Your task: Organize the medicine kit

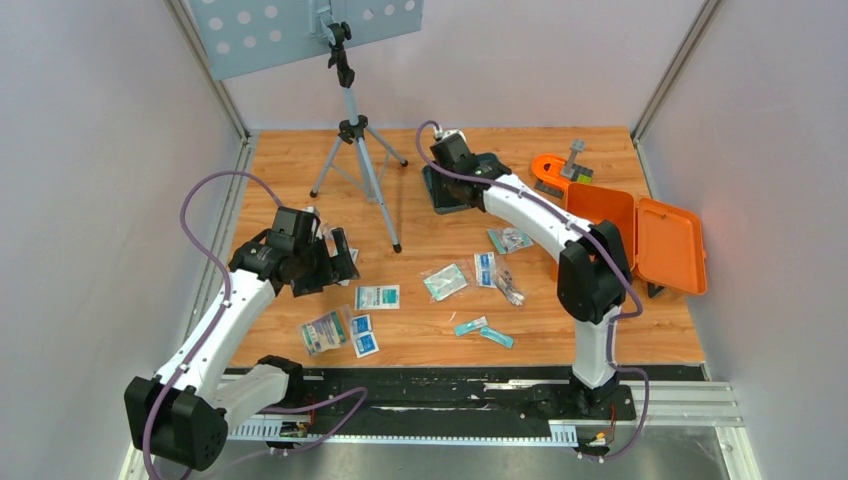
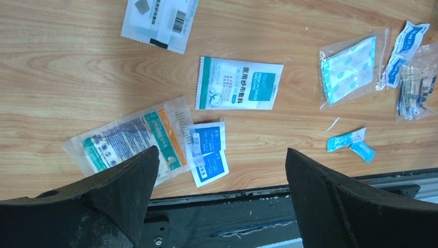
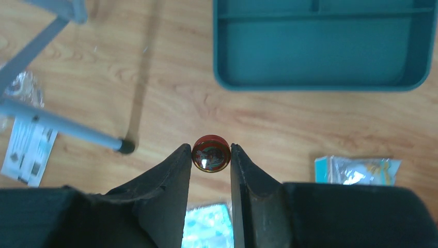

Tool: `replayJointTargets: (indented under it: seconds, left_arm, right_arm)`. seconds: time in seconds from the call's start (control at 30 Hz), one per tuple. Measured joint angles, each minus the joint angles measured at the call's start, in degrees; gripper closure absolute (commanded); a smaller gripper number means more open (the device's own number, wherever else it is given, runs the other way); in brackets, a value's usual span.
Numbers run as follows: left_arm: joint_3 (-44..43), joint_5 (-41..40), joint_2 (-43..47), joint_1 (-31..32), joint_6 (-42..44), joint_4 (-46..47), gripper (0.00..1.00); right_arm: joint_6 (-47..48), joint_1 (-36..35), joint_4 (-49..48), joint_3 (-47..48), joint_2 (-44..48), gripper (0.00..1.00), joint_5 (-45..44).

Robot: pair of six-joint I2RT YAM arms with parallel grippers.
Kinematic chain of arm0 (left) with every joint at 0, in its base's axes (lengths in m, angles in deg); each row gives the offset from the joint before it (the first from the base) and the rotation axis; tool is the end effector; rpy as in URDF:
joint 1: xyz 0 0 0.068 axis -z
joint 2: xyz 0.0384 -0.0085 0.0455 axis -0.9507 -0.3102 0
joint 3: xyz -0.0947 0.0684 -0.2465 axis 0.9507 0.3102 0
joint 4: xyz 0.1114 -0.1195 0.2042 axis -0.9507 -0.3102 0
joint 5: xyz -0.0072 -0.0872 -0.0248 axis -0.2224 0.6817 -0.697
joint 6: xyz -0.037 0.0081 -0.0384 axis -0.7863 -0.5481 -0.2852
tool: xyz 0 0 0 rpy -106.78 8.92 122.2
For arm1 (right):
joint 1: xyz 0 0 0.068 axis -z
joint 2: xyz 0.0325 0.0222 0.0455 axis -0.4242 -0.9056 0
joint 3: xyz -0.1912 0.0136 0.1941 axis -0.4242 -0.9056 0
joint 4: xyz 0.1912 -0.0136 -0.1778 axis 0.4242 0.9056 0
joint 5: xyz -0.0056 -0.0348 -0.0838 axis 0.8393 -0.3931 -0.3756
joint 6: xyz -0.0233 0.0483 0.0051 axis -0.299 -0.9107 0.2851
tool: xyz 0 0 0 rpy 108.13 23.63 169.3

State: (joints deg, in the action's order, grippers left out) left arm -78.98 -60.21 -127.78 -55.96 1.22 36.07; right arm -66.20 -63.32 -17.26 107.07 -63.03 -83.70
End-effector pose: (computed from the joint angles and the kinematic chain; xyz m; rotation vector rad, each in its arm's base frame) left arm 0.1829 -0.0564 0.2689 -0.4241 2.6248 -0.4613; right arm 0.3445 0.2623 0.2732 -0.3326 2.4187 0.1941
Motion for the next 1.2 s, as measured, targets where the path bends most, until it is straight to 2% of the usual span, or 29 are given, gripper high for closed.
replayJointTargets:
  seconds: [0.43, 0.73, 0.87, 1.03, 1.2]
  left_arm:
    - [-1.09, 0.00, 0.00, 0.00, 1.16, -0.28, 0.00]
    - [-1.22, 0.00, -0.26, 0.00, 1.97, -0.31, 0.00]
    - [-1.62, -0.04, -0.98, 0.00, 2.21, -0.31, 0.00]
    - [-1.73, -0.26, -1.07, 0.00, 2.54, -0.33, 0.00]
    - [-1.73, -0.42, -1.07, 0.00, 2.69, -0.33, 0.00]
  right_arm:
    - [3.82, 7.67, 0.02, 22.34, -19.02, 0.68, 0.22]
    - [5.27, 10.03, -0.07, 32.76, -28.55, 0.65, -0.17]
    - [5.62, 10.19, -0.44, 34.84, -31.56, 0.64, -0.46]
    - [5.64, 10.45, -0.98, 35.08, -33.24, 0.58, -0.39]
    - [5.42, 10.56, -2.05, 34.99, -33.22, 0.46, -0.24]
